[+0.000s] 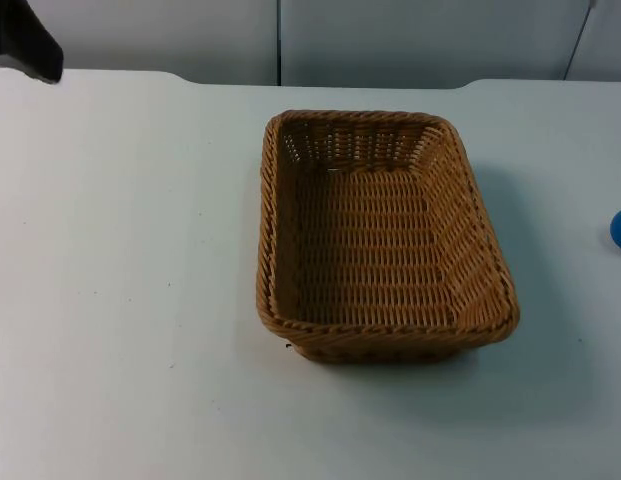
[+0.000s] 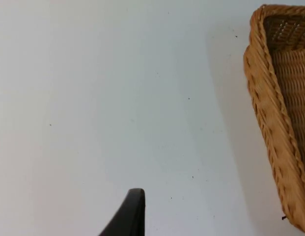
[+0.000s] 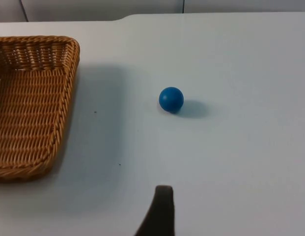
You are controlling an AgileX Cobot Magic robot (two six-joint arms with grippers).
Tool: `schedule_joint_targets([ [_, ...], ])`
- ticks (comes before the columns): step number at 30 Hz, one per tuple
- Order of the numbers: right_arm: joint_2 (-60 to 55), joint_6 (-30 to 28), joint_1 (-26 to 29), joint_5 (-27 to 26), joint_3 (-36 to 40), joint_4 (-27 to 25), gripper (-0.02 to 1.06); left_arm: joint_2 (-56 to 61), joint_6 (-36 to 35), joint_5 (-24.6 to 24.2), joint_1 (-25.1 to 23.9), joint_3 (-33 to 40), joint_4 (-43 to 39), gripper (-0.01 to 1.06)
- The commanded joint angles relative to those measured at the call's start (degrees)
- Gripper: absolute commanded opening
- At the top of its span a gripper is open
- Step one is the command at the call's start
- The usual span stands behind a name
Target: Pick up the basket with the left hand and place the ball into the basket with the right hand.
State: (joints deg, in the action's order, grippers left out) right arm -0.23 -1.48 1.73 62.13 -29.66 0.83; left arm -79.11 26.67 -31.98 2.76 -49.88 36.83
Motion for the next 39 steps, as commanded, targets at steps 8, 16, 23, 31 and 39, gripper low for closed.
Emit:
schedule_joint_targets([
  [8,0.2,0.0,0.5,-0.5,0.4,0.6,0.76,-10.0,18.2,1.3,1.7,-0.9,21.6,0.95],
  [16,0.2,0.0,0.5,-0.5,0.4,0.6,0.76,-20.0,16.7,0.8,7.0,-10.4,21.6,0.95],
  [23,0.2,0.0,0.5,-0.5,0.4,0.6,0.76,-31.4,14.7,-2.5,11.7,-20.8,21.5,0.95],
  [31,0.2,0.0,0.5,-0.5,0.4,0.6,0.76,-40.9,12.4,-4.0,14.9,-26.2,20.9,0.95],
  [39,0.2,0.0,0.5,-0.5,0.4,0.6,0.76,-46.5,11.7,-4.4,16.1,-28.2,21.0,0.95],
])
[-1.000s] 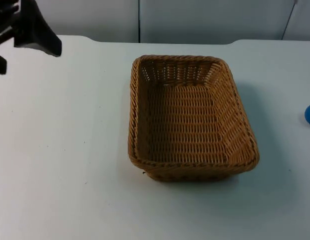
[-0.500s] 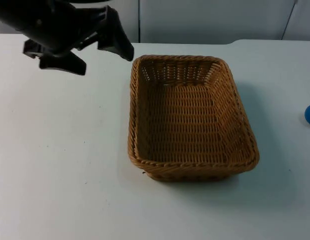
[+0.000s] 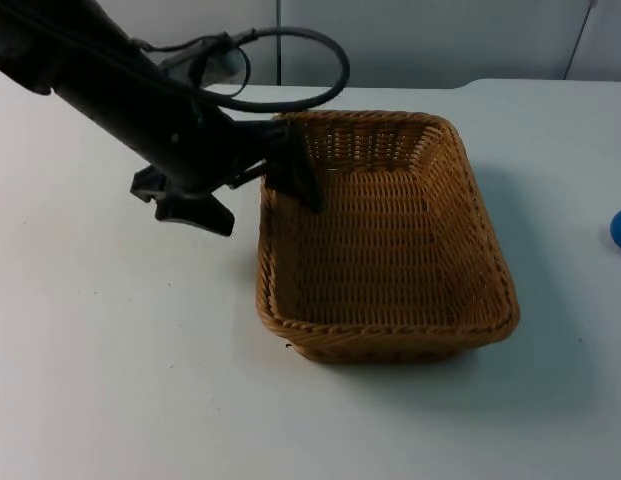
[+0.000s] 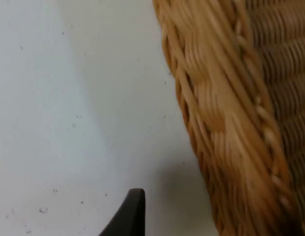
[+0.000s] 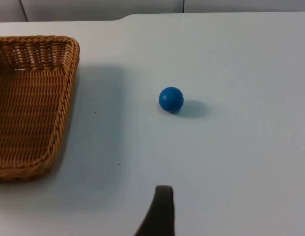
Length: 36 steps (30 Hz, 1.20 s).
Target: Pick up the basket with the left hand and place the ball into the basket with the right hand.
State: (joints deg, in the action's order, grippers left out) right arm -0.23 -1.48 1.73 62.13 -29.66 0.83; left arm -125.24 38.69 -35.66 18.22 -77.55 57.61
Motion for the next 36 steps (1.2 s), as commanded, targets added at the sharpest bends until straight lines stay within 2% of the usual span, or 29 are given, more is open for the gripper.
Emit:
schedule_joint_targets([
  [1,0.2,0.0,0.5,-0.5,0.4,0.6,0.76,-1.1,-0.4,-0.7,0.7,-0.9,0.2,0.95],
  [6,0.2,0.0,0.5,-0.5,0.4,0.6,0.76,-3.6,-1.8,-2.2,1.4,-2.5,0.1,0.95],
  [10,0.2,0.0,0.5,-0.5,0.4,0.6,0.76,-4.5,-1.8,-2.2,1.9,-2.5,0.1,0.87],
  [13,0.2,0.0,0.5,-0.5,0.4,0.6,0.76,-4.6,-1.8,-2.2,2.1,-2.5,0.6,0.67],
  [14,0.2,0.0,0.5,-0.5,0.4,0.6,0.76,-4.6,-1.8,-2.2,2.1,-2.5,0.6,0.67],
  [17,0.2,0.0,0.5,-0.5,0.4,0.6,0.76,-4.6,-2.2,-2.2,2.1,-2.5,0.7,0.45],
  [18,0.2,0.0,0.5,-0.5,0.4,0.6,0.76,-4.6,-2.2,-2.2,2.1,-2.5,0.7,0.34],
  [19,0.2,0.0,0.5,-0.5,0.4,0.6,0.76,-4.6,-2.2,-2.2,2.1,-2.5,0.7,0.34],
  [23,0.2,0.0,0.5,-0.5,0.4,0.6,0.76,-4.6,-2.2,-2.0,2.1,-2.5,0.7,0.16],
  [25,0.2,0.0,0.5,-0.5,0.4,0.6,0.76,-4.6,-2.2,-1.7,2.1,-2.5,1.0,0.14],
  [28,0.2,0.0,0.5,-0.5,0.4,0.6,0.76,-4.6,-2.2,-1.5,2.1,-2.5,2.5,0.05],
  [36,0.2,0.0,0.5,-0.5,0.4,0.6,0.76,-3.4,-5.5,-0.7,2.1,-2.5,4.8,0.02],
])
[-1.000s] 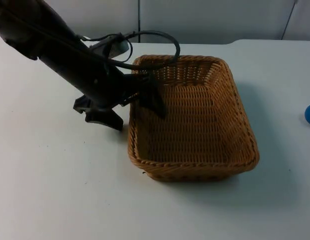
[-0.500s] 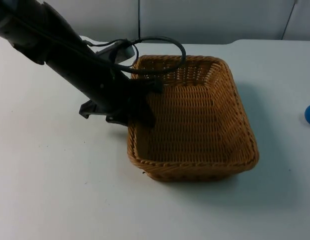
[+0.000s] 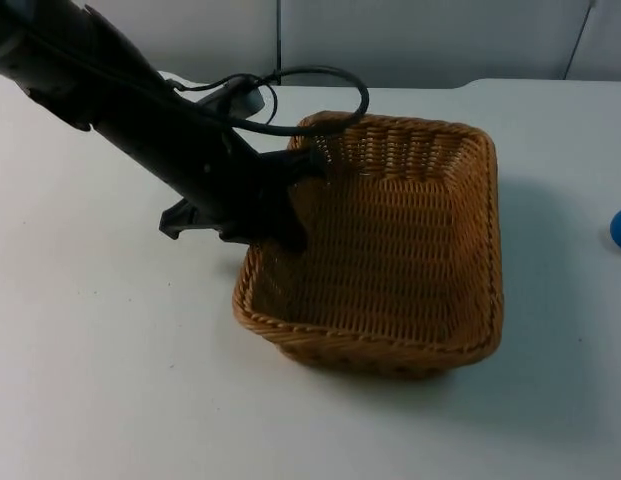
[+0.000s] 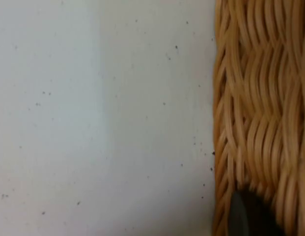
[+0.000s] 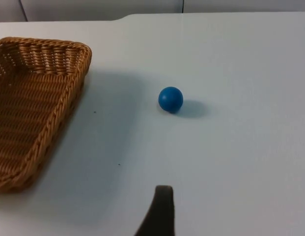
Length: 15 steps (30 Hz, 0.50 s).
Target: Pick up the basket with the left hand and place the ball into the basket with the right hand.
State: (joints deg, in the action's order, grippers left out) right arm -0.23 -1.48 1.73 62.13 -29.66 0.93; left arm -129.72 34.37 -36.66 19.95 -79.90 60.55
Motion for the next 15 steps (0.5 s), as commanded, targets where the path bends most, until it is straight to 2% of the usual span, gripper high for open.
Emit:
schedule_joint_targets([
  [1,0.2,0.0,0.5,-0.5,0.4,0.5,0.76,1.4,-2.3,0.3,0.3,-0.2,1.7,0.02],
  [4,0.2,0.0,0.5,-0.5,0.4,0.5,0.76,2.5,-4.1,0.3,0.3,-0.2,1.5,0.02],
  [7,0.2,0.0,0.5,-0.5,0.4,0.5,0.76,4.4,-9.9,0.5,0.3,-0.2,-2.4,0.02],
  [8,0.2,0.0,0.5,-0.5,0.4,0.5,0.76,4.4,-9.9,0.5,0.3,-0.2,-2.4,0.02],
  [12,0.2,0.0,0.5,-0.5,0.4,0.5,0.76,8.2,-17.3,0.4,0.2,0.3,-9.8,0.01],
  [15,0.2,0.0,0.5,-0.5,0.4,0.5,0.76,10.0,-18.6,0.5,0.2,0.8,-10.4,0.01],
])
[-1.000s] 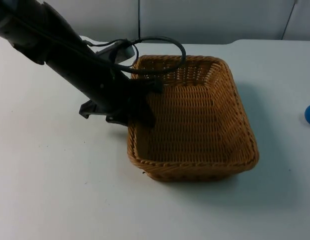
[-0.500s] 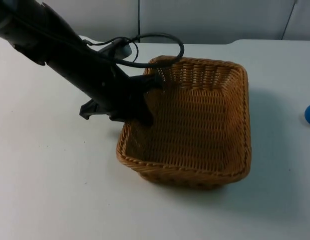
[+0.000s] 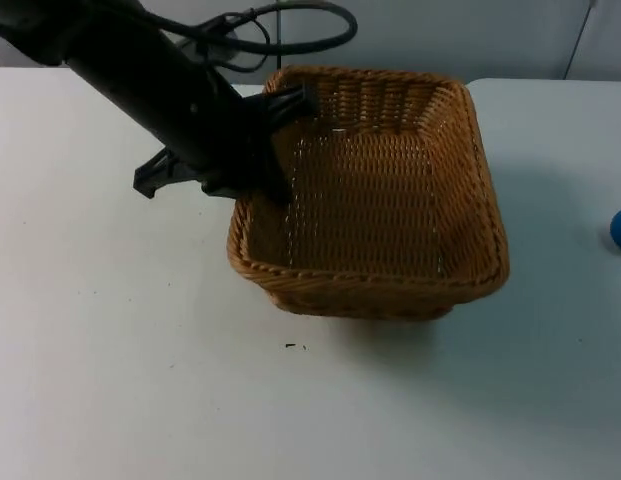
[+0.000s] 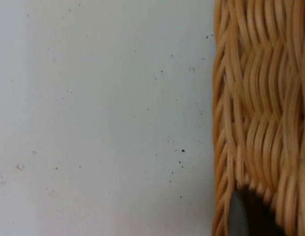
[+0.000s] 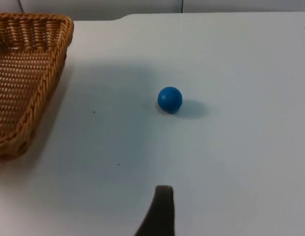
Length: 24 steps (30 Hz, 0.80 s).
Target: Pick up the basket with the left hand and place the ball into the basket with the right hand.
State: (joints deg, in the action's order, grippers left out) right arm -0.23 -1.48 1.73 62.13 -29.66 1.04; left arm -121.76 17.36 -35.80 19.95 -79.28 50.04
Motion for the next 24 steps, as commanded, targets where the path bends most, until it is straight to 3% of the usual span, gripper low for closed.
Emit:
schedule_joint_targets([
  [1,0.2,0.0,0.5,-0.5,0.4,0.4,0.76,2.9,-2.2,-0.7,0.1,0.2,0.0,0.01],
  [10,0.2,0.0,0.5,-0.5,0.4,0.4,0.76,9.9,-4.1,-0.1,-3.1,7.5,0.3,0.01],
  [24,0.2,0.0,0.5,-0.5,0.4,0.3,0.76,18.2,0.6,0.6,-5.8,19.0,0.4,0.01],
])
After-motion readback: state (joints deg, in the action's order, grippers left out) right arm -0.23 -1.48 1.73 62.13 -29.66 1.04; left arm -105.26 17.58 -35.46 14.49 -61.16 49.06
